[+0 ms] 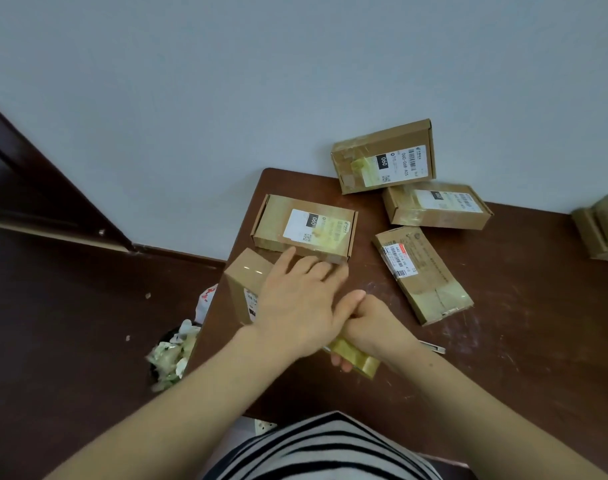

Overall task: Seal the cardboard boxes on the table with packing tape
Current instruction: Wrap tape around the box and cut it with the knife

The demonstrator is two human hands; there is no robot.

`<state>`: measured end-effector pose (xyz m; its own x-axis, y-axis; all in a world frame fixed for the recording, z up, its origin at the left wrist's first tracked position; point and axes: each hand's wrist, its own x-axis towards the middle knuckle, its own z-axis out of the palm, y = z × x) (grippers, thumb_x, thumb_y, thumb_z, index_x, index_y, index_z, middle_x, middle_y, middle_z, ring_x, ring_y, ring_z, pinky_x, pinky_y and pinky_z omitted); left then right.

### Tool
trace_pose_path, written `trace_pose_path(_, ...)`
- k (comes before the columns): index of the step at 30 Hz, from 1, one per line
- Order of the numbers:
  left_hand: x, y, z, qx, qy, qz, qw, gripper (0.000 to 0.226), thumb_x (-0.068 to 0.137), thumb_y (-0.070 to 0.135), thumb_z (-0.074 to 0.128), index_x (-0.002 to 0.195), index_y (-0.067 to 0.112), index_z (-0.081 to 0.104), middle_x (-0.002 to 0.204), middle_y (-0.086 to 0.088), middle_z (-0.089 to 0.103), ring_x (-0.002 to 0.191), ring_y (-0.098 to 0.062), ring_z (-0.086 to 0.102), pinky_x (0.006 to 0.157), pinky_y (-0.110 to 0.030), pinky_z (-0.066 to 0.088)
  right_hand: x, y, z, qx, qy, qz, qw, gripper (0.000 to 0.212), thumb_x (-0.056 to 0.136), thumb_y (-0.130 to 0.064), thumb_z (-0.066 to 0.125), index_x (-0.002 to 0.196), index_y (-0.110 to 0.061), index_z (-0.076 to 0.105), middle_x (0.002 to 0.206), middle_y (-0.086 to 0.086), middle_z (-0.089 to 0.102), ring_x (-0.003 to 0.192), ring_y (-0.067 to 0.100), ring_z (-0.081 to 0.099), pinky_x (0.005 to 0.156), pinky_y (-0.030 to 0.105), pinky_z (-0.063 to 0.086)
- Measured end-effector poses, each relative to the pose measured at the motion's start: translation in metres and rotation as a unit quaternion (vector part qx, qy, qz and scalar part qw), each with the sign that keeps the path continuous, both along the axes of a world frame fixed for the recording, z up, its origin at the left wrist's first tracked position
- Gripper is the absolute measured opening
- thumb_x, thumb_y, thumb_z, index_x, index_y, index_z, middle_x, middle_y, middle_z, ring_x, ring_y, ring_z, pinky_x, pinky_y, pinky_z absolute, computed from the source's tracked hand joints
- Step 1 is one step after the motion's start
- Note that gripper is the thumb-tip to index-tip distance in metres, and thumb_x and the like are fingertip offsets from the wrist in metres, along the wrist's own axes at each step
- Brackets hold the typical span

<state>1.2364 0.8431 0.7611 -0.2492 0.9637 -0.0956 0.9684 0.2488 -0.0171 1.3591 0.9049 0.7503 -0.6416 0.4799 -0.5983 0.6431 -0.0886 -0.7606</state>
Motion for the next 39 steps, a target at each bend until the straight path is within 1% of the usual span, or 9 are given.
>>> trace_pose_path(4,0.006,-0.001,0.004,0.013,-0.034,-0.080,0.996,0.059,0.097,0.055,0.013,0.134,0.031,0.052,0.131,0.008,0.057,0.125,-0.012,0.044,0.116,-0.034,0.005,0.007,-0.002,0.000,-0.028,0.013,-0.020,0.999,0.026,0.094,-0.012,0.050,0.074,-0.001,0.062,0.052,0.010,0.064,0.038,0.018,0.057,0.040,0.022,0.046)
trace_pose_path(7,-0.017,0.003,0.015,0.037,-0.193,-0.106,0.975,0.055,0.094,0.057,0.024,0.133,0.031,0.054,0.131,0.010,0.059,0.125,-0.005,0.046,0.113,-0.021,0.005,0.004,-0.001,0.000,-0.023,0.017,-0.033,0.999,0.032,0.095,-0.028,0.056,0.080,-0.001,0.063,0.054,0.011,0.065,0.039,0.019,0.058,0.042,0.023,0.048)
trace_pose_path(12,-0.056,-0.005,0.007,-0.011,-0.018,0.075,0.997,0.061,0.095,0.055,0.009,0.137,0.034,0.047,0.141,0.006,0.047,0.139,-0.018,0.026,0.116,-0.045,-0.006,-0.004,0.006,-0.005,-0.004,0.012,-0.036,0.999,0.038,0.092,-0.040,0.059,0.070,-0.009,0.061,0.056,0.010,0.068,0.041,0.017,0.061,0.041,0.019,0.046)
trace_pose_path(18,-0.064,-0.006,0.011,0.032,-0.045,-0.029,0.998,0.068,0.088,0.064,-0.004,0.144,0.045,0.031,0.146,0.017,0.040,0.144,-0.010,0.016,0.107,-0.047,-0.029,-0.009,0.013,-0.008,-0.003,0.003,-0.032,0.999,0.039,0.092,-0.039,0.059,0.069,-0.008,0.063,0.057,0.011,0.068,0.042,0.018,0.062,0.041,0.020,0.046)
trace_pose_path(22,-0.069,-0.014,0.017,-0.071,-0.116,-0.150,0.979,0.085,0.072,0.082,0.042,0.146,0.049,0.016,0.137,0.018,0.031,0.138,-0.006,0.010,0.112,-0.044,-0.021,-0.012,0.015,-0.005,-0.006,-0.002,-0.035,0.999,0.040,0.093,-0.038,0.059,0.074,-0.003,0.064,0.055,0.011,0.067,0.041,0.019,0.061,0.041,0.020,0.046)
trace_pose_path(26,-0.071,-0.005,0.023,-0.019,-0.217,-0.138,0.966,0.062,0.067,0.051,0.079,0.122,0.041,0.052,0.109,0.017,0.046,0.115,-0.008,0.038,0.112,-0.037,0.016,-0.015,0.021,0.025,-0.013,-0.011,0.030,0.999,0.042,0.090,-0.040,0.062,0.083,0.001,0.067,0.058,0.012,0.068,0.043,0.018,0.061,0.045,0.023,0.051)
trace_pose_path(31,-0.099,-0.026,0.013,0.063,-0.635,0.013,0.770,0.056,0.059,0.022,0.089,0.106,0.035,0.062,0.099,0.015,0.066,0.095,-0.007,0.063,0.078,-0.018,0.049,-0.011,0.054,0.091,-0.048,0.144,0.083,0.985,0.037,0.081,-0.045,0.069,0.074,-0.009,0.074,0.067,0.018,0.069,0.050,0.021,0.062,0.055,0.026,0.053)
trace_pose_path(35,-0.100,-0.035,-0.027,0.088,-0.701,0.087,0.702,0.054,0.060,-0.004,0.082,0.104,0.016,0.056,0.098,0.005,0.066,0.095,-0.015,0.061,0.076,-0.025,0.051,-0.043,0.053,0.079,0.003,0.127,0.102,0.987,0.022,0.087,-0.026,0.066,0.078,-0.007,0.074,0.071,0.012,0.070,0.061,0.018,0.064,0.060,0.020,0.050)
trace_pose_path(39,-0.102,-0.034,-0.053,0.198,-0.790,0.220,0.537,0.058,0.058,0.004,0.045,0.115,0.008,0.055,0.098,-0.006,0.064,0.090,-0.021,0.060,0.070,-0.026,0.052,-0.078,0.033,0.048,-0.024,0.098,0.076,0.992,0.025,0.088,-0.023,0.067,0.080,0.000,0.068,0.067,0.012,0.070,0.060,0.020,0.064,0.055,0.023,0.052)
